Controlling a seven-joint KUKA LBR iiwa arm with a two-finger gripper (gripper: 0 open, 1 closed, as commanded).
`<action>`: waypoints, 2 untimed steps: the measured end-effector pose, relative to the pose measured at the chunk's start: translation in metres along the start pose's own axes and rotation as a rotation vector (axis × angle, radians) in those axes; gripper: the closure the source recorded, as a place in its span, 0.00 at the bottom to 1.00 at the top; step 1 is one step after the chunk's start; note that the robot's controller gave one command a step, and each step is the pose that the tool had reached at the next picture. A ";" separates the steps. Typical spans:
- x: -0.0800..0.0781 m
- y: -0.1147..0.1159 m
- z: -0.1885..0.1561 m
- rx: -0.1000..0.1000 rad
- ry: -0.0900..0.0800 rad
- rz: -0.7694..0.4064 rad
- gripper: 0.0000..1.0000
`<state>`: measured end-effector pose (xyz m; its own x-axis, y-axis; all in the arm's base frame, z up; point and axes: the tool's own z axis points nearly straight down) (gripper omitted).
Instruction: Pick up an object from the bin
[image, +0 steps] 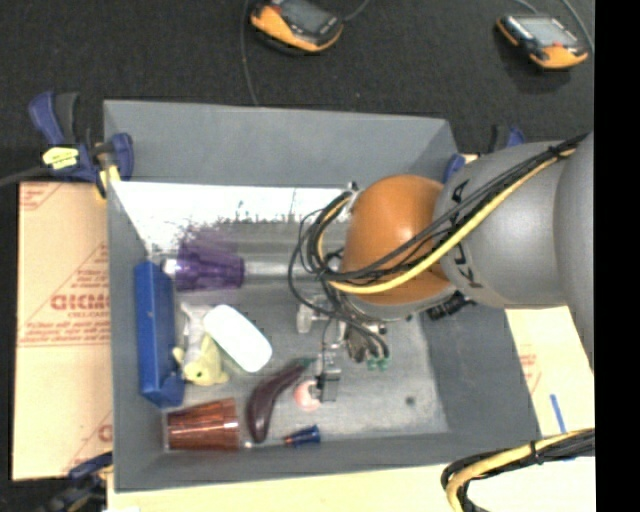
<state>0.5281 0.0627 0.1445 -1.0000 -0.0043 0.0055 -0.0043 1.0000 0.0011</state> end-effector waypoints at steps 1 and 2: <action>-0.002 0.000 -0.004 -0.001 -0.007 0.002 0.00; 0.002 0.033 0.057 -0.002 -0.010 0.096 0.00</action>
Offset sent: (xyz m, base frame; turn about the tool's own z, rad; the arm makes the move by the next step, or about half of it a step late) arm -0.0064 0.0426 -0.0745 0.1189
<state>0.5253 0.0958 0.0874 -0.9958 0.0913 -0.0046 0.0913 0.9958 0.0035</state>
